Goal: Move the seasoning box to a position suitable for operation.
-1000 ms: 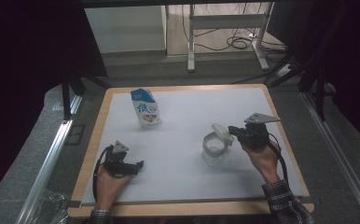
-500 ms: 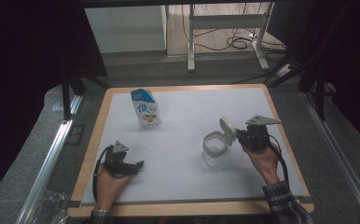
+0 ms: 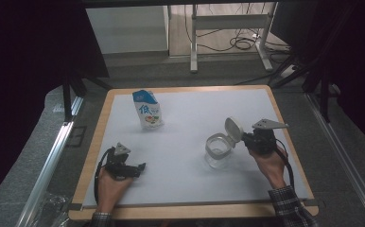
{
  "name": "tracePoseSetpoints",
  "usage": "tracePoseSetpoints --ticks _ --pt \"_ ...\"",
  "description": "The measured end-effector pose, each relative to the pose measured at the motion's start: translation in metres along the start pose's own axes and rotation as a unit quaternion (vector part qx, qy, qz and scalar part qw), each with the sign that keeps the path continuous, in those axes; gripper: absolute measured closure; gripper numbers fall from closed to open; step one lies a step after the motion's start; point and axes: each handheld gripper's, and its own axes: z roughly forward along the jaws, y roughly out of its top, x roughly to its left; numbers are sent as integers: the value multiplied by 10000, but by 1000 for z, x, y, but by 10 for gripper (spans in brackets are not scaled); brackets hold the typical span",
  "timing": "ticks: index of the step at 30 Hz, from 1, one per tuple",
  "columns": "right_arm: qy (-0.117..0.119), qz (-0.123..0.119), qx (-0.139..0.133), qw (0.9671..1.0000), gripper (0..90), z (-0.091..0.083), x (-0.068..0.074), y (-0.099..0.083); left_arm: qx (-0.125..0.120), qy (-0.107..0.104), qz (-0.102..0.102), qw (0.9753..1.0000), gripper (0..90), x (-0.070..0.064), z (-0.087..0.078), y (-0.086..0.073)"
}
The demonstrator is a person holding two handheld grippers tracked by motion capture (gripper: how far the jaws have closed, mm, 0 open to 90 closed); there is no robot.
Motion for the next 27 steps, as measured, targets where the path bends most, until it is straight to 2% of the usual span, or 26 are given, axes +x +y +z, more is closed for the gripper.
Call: tracePoseSetpoints --ticks 13,27 --pt "-336 -136 140 9992 755 -7 4 -12 -1 3 7 10000 40 0 0 0" --pt "-500 -20 242 9985 605 -13 4 -30 5 -5 -6 10000 40 0 0 0"
